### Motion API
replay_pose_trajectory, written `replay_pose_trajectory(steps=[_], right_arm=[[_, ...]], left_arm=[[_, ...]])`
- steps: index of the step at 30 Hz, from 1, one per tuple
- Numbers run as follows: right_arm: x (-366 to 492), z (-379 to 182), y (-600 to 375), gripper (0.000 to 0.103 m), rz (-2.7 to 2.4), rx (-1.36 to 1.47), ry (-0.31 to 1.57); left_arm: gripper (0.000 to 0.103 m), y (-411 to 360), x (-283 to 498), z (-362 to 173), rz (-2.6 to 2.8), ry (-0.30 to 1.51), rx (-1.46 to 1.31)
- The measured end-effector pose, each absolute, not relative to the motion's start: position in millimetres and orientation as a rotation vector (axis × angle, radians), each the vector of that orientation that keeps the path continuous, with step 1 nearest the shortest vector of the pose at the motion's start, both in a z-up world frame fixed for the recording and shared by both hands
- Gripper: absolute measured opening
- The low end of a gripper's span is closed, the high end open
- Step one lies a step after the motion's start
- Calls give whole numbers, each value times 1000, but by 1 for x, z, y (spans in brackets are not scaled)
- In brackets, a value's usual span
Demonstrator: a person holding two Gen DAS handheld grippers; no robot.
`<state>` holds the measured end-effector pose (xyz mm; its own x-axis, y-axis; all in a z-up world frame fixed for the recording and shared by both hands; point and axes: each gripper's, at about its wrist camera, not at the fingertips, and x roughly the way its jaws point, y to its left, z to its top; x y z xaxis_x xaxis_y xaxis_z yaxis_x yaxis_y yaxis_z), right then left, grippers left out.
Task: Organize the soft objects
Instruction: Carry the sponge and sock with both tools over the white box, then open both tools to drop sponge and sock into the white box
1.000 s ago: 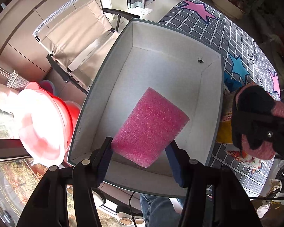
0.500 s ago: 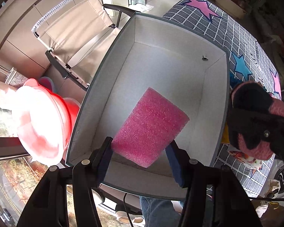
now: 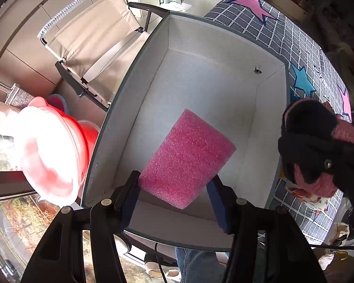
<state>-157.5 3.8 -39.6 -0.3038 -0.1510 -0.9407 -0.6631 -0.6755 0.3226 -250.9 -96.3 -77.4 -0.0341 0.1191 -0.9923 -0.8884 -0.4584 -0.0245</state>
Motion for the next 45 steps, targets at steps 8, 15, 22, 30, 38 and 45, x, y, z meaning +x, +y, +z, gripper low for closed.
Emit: replay_pose_trajectory(steps=[8, 15, 22, 30, 38, 45], right_arm=[[-159, -41, 4, 38, 2036, -1595, 1025], [-159, -42, 5, 38, 2035, -1593, 1025], [-158, -40, 6, 52, 2042, -1578, 1017], [-156, -33, 7, 103, 2032, -1554, 920], [-147, -28, 10, 103, 2017, -1524, 924], [-139, -24, 10, 103, 2009, -1503, 933]], left_arm=[[61, -95, -249, -80, 1606, 867, -1444], [63, -94, -247, -81, 1606, 879, -1437], [82, -93, -250, -86, 1592, 865, -1475], [103, -92, -254, -88, 1605, 809, -1491], [103, -87, -253, -86, 1577, 791, -1494], [103, -83, -248, -84, 1558, 809, -1484]])
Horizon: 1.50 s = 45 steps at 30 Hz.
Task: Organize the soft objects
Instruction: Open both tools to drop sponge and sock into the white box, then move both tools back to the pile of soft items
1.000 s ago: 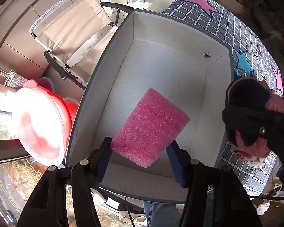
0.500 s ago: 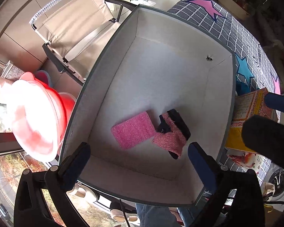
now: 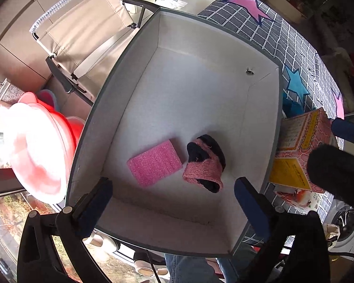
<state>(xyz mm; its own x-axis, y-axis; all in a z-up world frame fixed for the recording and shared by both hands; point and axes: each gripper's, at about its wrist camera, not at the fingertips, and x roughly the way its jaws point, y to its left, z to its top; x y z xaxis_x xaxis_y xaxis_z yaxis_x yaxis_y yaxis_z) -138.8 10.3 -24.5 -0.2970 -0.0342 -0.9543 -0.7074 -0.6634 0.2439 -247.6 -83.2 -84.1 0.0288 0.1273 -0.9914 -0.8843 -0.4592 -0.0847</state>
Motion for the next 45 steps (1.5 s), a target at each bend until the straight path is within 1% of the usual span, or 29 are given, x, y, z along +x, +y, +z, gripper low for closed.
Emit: replay_pose_trajectory(steps=[15, 24, 29, 36, 45], right_arm=[[-97, -14, 26, 103, 1976, -1393, 996], [-28, -16, 62, 103, 1856, -1252, 1070], [28, -33, 90, 103, 1705, -1164, 1140], [88, -73, 115, 103, 1528, -1128, 1199], [107, -124, 143, 103, 1433, -1078, 1299]], left_arm=[[103, -66, -225, -71, 1495, 818, -1470], [103, -35, -196, -50, 1450, 853, -1396], [103, -16, -175, -43, 1407, 872, -1368], [103, 8, -145, -36, 1357, 901, -1340], [103, 31, -108, -36, 1302, 971, -1301]])
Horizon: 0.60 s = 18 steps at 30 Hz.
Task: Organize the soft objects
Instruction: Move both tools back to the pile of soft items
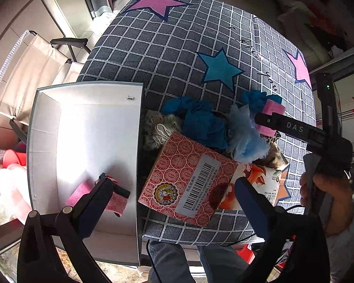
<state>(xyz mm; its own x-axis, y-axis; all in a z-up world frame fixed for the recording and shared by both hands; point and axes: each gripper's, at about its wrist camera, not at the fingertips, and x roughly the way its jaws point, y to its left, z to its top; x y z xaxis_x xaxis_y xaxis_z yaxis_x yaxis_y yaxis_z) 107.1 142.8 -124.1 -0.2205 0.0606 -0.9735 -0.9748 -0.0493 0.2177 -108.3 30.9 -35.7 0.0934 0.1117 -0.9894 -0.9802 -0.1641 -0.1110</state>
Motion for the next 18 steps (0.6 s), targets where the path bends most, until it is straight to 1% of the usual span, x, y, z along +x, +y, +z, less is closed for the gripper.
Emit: replay_pose_trajectory(steps=[4, 7, 12, 18], right_arm=[[115, -139, 154, 103, 1392, -1069, 1295], [138, -144, 156, 103, 1349, -1052, 1293], [201, -149, 151, 103, 1243, -1020, 1282], [286, -157, 140, 103, 1076, -979, 1291]], left_arm=[[103, 48, -89, -35, 1292, 999, -1281], [103, 62, -71, -34, 1270, 1005, -1256], [103, 92, -31, -39, 1220, 1032, -1208], [103, 128, 23, -62, 1173, 1092, -1170]])
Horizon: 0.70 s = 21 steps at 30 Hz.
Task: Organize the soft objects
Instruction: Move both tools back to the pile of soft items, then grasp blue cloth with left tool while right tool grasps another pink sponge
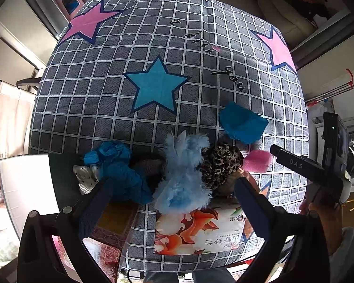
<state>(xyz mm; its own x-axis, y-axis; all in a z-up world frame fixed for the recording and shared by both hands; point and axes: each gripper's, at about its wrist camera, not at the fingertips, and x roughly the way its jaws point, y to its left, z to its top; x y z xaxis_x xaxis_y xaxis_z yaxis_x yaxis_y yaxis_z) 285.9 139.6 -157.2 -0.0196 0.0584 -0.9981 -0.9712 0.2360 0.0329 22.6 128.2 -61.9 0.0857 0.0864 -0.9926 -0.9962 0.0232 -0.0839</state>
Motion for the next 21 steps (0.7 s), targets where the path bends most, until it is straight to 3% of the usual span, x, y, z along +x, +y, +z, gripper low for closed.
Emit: replay_pose_trajectory(steps=[10, 21], right_arm=[[354, -153, 98, 103, 1058, -863, 1377], [306, -150, 89, 103, 1418, -839, 1465]], left_arm=[[103, 187, 107, -123, 1100, 1161, -1160], [103, 242, 161, -171, 1115, 1186, -1167]])
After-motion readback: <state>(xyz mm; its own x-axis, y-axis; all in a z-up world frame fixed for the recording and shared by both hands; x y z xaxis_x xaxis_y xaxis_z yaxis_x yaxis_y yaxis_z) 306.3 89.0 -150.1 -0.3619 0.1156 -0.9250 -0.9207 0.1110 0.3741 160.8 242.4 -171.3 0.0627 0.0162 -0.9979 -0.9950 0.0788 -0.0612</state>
